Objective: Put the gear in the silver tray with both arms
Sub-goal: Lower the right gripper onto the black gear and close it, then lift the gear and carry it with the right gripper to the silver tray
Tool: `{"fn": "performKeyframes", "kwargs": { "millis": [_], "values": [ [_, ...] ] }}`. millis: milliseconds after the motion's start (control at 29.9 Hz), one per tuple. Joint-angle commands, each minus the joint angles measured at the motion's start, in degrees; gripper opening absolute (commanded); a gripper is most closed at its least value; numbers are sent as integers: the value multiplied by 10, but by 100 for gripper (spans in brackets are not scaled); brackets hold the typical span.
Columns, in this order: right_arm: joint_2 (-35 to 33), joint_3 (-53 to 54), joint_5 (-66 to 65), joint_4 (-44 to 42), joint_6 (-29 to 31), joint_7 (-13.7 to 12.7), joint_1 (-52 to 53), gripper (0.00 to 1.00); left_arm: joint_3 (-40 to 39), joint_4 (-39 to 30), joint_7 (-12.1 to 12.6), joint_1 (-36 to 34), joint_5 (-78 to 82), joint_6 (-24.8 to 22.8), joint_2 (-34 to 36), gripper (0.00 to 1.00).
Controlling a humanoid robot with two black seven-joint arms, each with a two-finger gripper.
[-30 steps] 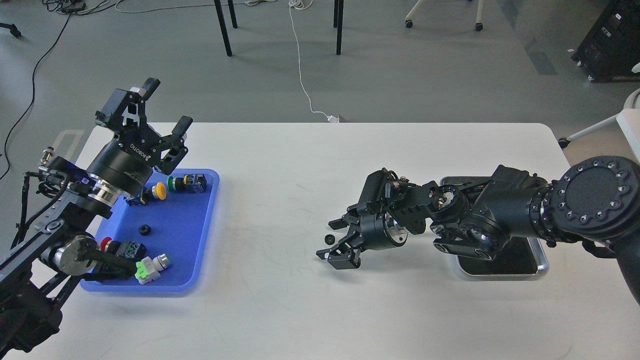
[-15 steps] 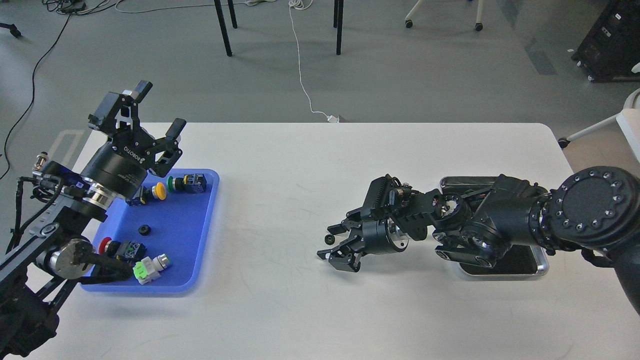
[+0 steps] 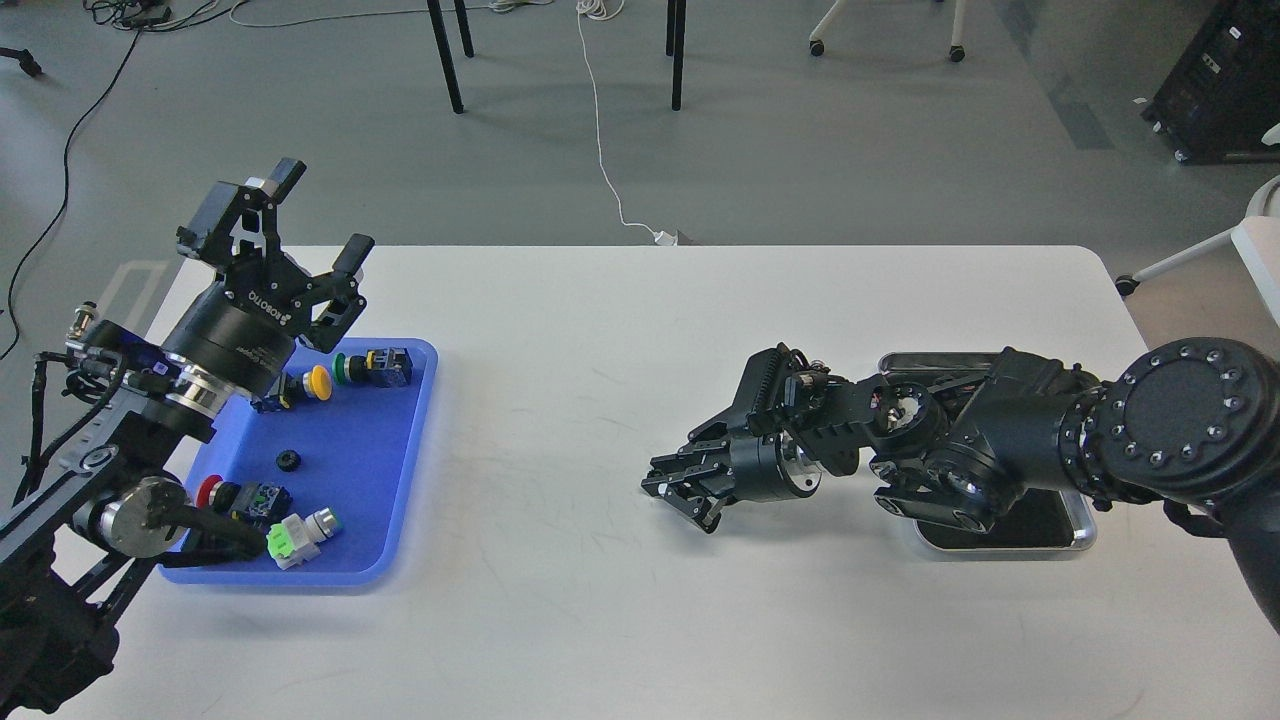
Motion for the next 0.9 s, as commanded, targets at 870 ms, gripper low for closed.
{"fn": "performKeyframes", "kwargs": {
  "millis": [870],
  "values": [
    [-111,-58,-6,140,20,0,199,5,0,-16,5,0,0,1,3,98]
  ]
}}
